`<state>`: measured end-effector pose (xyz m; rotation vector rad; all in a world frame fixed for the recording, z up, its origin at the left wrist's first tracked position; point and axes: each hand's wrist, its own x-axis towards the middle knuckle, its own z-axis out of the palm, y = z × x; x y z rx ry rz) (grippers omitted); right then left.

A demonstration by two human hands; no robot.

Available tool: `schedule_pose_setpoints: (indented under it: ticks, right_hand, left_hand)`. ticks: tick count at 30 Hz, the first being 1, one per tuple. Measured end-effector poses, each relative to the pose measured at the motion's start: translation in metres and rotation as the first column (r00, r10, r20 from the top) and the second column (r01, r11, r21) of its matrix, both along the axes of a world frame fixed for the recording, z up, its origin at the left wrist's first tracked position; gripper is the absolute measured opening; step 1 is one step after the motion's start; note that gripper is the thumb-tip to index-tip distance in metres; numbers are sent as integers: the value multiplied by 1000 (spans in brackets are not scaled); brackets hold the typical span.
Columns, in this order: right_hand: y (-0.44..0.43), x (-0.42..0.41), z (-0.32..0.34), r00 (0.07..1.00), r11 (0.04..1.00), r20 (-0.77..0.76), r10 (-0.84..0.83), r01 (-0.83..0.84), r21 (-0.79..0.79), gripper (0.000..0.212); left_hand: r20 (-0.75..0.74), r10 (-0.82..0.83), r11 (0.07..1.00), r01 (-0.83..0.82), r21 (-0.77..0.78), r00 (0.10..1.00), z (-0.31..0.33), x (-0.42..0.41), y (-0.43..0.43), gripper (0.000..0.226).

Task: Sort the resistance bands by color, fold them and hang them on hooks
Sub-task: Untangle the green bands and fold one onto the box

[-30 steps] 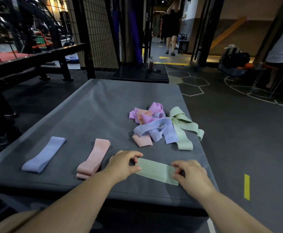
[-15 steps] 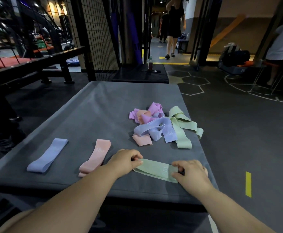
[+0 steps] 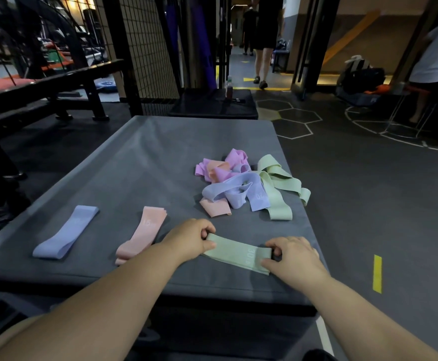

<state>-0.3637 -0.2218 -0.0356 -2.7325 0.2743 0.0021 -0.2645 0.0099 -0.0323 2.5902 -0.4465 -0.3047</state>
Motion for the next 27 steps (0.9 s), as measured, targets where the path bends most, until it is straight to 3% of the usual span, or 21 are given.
schedule_pose_setpoints:
  ticks: [8, 15, 22, 27]
  right_hand:
    - [-2, -1, -2, 994, 994, 42, 99, -97, -50, 25]
    - [1, -1, 0, 997, 994, 18, 75, -74, -79, 28]
    - [5, -7, 0, 995, 984, 8, 100, -98, -148, 34]
    - [7, -7, 1, 999, 996, -3, 48, -48, -70, 30]
  left_hand:
    - [-102, 33, 982, -13, 187, 994, 19, 7, -15, 20]
    - [-59, 3, 958, 14, 286, 998, 31, 6, -25, 19]
    - [-101, 0, 971, 25, 238, 995, 30, 5, -21, 23]
    - [-151, -3, 985, 29, 167, 989, 28, 5, -20, 23]
